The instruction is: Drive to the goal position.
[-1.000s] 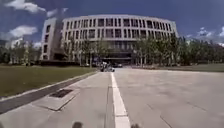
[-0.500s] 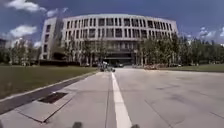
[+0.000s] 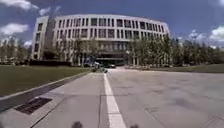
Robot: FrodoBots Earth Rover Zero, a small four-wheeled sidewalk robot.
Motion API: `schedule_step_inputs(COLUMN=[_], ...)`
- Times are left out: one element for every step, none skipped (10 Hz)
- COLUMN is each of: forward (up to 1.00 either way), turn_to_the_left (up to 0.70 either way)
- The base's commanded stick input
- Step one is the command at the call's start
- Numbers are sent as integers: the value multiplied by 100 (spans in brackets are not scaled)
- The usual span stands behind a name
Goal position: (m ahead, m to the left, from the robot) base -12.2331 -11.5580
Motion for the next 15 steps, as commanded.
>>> schedule_step_inputs(forward=[70, 70, 70, 70, 70, 70, 70, 70, 70, 70, 70, 70, 70, 70, 70], turn_to_the_left=[-32, -11, -4, 0, 0, 0, 0, 0, -19, -32, -34, -34, -34, -34, -34])
